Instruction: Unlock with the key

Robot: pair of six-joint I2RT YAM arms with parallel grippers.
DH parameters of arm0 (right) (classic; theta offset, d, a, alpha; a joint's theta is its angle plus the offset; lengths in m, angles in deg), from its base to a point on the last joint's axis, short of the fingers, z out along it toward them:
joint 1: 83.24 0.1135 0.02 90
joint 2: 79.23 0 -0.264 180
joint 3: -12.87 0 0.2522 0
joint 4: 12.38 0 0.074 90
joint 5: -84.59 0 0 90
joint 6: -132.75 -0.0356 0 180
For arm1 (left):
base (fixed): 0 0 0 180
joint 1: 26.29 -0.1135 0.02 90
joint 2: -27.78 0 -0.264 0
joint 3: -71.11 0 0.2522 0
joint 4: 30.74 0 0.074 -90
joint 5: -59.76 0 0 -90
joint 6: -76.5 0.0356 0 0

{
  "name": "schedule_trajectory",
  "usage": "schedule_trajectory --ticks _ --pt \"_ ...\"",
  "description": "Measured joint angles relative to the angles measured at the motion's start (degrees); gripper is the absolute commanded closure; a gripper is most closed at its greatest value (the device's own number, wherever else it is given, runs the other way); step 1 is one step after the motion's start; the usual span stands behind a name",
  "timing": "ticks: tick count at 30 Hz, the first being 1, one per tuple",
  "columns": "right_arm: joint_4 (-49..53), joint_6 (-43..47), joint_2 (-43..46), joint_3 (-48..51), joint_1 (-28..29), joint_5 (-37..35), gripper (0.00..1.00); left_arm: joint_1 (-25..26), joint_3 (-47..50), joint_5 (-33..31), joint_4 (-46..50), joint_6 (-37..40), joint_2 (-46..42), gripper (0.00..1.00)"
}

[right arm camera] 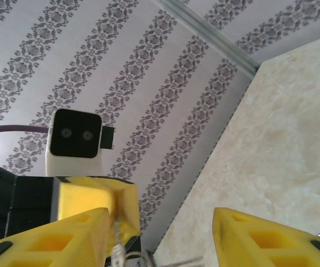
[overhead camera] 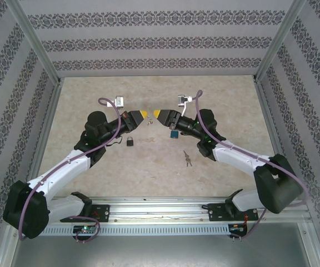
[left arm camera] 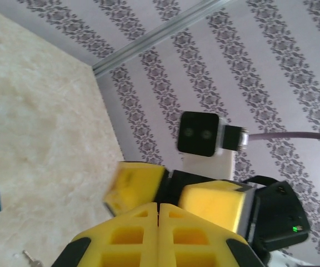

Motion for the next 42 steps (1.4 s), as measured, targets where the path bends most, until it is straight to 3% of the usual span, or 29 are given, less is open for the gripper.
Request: schedule_trajectory --ticks 6,11,24,28,34,37,38,40,42 --pt "-3.93 -1.84 -1.51 -0.81 1.62 2.27 0.53 0.68 0.66 -0.44 -2.84 -0.46 -0.07 1.0" --pt "-6.84 -2.64 -1.51 -1.18 2.69 3.69 0.51 0.72 1.31 -1.11 -3.78 -0.76 -0.2 1.0" --pt "-8.46 -3.45 -2.69 -1.18 3.19 4.07 0.59 0.72 2.91 -4.09 -5.4 -1.46 -1.99 1.0" --pt "-8.57 -3.69 -3.32 -1.18 3.19 4.11 0.71 0.72 2.99 -4.72 -5.51 -1.46 -3.17 1.0" --pt "-9.27 -3.98 -3.54 -1.18 3.48 4.7 0.96 0.72 3.37 -5.77 -5.46 -1.46 -3.3 1.0" --pt "-9.31 -4.17 -3.54 -1.18 3.43 4.81 1.0 0.7 3.41 -6.01 -5.46 -1.46 -3.3 1.0" --pt "-9.31 -4.17 -3.52 -1.18 3.43 4.94 1.0 0.72 3.41 -6.01 -5.44 -1.46 -3.3 0.98" --pt "-8.87 -3.89 -3.34 -1.18 3.17 5.33 1.0 0.72 3.41 -5.95 -5.11 -1.18 -3.43 0.76" --pt "-7.61 -3.26 -3.06 -1.18 2.67 6.08 1.0 0.72 3.41 -5.62 -4.48 -0.9 -3.91 0.68"
